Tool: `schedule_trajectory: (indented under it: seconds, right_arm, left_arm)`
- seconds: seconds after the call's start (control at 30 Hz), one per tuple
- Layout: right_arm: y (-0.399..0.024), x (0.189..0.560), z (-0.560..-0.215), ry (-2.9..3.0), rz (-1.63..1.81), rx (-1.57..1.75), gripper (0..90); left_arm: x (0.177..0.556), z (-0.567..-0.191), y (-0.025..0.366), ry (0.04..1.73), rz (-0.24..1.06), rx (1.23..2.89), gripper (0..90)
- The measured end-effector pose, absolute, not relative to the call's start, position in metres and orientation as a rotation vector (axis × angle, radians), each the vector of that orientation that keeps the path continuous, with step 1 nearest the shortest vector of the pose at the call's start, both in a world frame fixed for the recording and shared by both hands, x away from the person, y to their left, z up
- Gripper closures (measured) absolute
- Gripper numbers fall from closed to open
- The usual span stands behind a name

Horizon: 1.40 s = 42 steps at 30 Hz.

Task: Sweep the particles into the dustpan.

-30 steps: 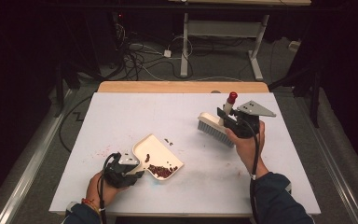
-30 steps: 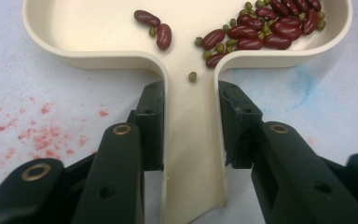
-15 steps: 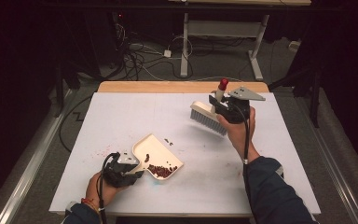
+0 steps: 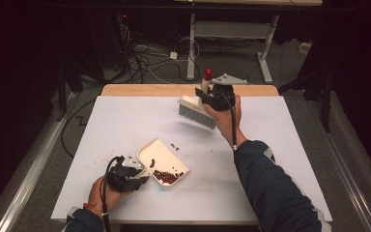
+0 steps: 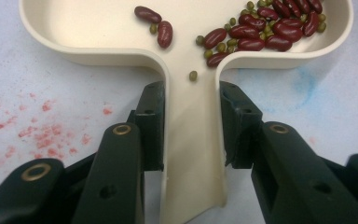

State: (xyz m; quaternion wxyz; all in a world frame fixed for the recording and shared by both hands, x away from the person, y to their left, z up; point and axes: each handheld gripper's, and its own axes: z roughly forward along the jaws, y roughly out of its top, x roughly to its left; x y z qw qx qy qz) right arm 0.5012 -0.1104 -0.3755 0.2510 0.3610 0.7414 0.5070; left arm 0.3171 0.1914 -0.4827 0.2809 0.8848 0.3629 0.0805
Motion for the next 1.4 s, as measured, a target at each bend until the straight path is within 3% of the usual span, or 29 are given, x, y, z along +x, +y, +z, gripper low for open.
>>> schedule_trajectory:
  seconds: [0.27, 0.53, 1.4]
  right_arm:
    - [-0.088, 0.487, -0.393, 2.070, 1.316, 0.931, 69.9]
    - [-0.074, 0.446, -0.396, 2.171, 1.342, 0.774, 69.7]
    - [-0.068, 0.361, -0.394, 2.312, 1.413, 0.666, 69.5]
  left_arm:
    - [0.315, -0.483, 0.191, 0.987, 0.225, 2.364, 63.0]
    - [0.318, -0.481, 0.192, 1.016, 0.211, 2.373, 63.0]
    - [0.323, -0.478, 0.185, 1.094, 0.243, 2.369, 63.1]
